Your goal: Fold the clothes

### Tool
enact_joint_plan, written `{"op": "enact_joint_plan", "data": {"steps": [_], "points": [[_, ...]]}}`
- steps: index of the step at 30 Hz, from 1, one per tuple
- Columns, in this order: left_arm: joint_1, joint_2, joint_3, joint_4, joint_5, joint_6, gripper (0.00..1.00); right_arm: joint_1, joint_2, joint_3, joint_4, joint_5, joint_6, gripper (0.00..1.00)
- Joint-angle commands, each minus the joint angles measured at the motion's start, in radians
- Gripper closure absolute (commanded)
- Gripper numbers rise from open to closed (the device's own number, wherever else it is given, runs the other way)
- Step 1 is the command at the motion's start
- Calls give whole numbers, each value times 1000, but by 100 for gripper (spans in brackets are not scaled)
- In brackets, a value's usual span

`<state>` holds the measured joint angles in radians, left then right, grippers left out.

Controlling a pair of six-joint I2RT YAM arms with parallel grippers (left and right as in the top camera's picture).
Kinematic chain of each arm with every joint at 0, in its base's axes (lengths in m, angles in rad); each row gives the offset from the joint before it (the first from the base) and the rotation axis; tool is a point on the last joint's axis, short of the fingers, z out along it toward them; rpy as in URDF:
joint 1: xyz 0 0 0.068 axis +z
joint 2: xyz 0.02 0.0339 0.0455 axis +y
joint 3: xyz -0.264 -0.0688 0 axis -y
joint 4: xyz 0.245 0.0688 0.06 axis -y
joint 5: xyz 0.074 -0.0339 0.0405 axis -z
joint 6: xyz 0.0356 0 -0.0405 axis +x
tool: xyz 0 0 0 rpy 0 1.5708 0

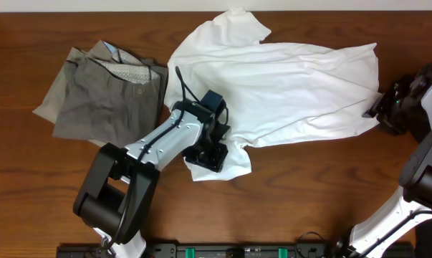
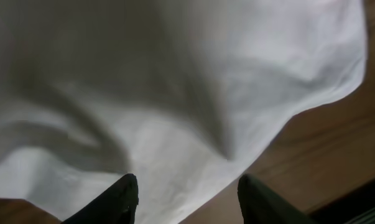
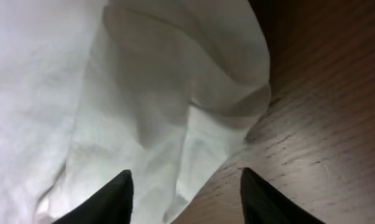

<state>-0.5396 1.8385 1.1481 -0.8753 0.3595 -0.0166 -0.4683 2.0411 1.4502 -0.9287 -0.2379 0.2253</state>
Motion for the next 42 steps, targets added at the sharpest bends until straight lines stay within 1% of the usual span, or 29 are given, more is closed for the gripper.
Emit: {"op": "enact_joint_plan", "data": {"steps": [1, 3, 7, 9, 10, 13, 17, 19, 20, 21, 22, 25, 30, 34, 37, 38, 40, 41, 42], "points": [[-1, 6, -28, 0, -20, -16, 46, 0, -27, -7, -22, 25, -14, 42], [-2, 6, -44, 7, -51, -16, 45, 0, -27, -7, -32, 25, -14, 39], [-2, 6, -84, 29, -127, -15, 44, 0, -27, -7, -39, 24, -14, 37], [-1, 6, -96, 24, -153, -16, 44, 0, -27, -7, -40, 24, -14, 37], [-1, 6, -96, 17, -165, -34, 45, 0, -27, -7, -40, 24, -14, 37], [1, -11, -82, 9, -206, -144, 46, 0, -27, -7, -40, 24, -14, 36], [21, -72, -54, -28, -241, -404, 45, 0, -27, -7, -40, 24, -14, 36], [42, -108, -54, -46, -249, -495, 44, 0, -27, -7, -40, 24, -14, 36], [49, -119, -54, -52, -249, -518, 44, 0, -27, -7, -41, 24, -14, 36], [60, -129, -56, -55, -248, -541, 37, 0, -27, -7, -41, 24, -14, 36], [65, -133, -60, -55, -244, -558, 33, 0, -27, -7, -41, 24, -14, 36], [73, -129, -90, -45, -227, -628, 25, 0, -27, -7, -43, 24, -14, 36], [73, -124, -175, 47, -95, -674, 24, 0, -27, -7, -48, 24, -14, 36], [73, -124, -224, 72, -86, -711, 24, 0, -27, -7, -52, 24, -14, 36], [73, -124, -250, 96, -79, -727, 30, 0, -27, -7, -51, 24, -14, 36], [72, -124, -256, 105, -79, -730, 35, 0, -27, -7, -52, 24, -14, 36], [72, -124, -266, 126, -79, -729, 48, 0, -27, -7, -52, 24, -14, 36], [72, -124, -267, 134, -80, -729, 60, 0, -27, -7, -51, 24, -14, 36], [72, -124, -267, 141, -80, -729, 69, 0, -27, -7, -51, 24, -14, 36]]}}
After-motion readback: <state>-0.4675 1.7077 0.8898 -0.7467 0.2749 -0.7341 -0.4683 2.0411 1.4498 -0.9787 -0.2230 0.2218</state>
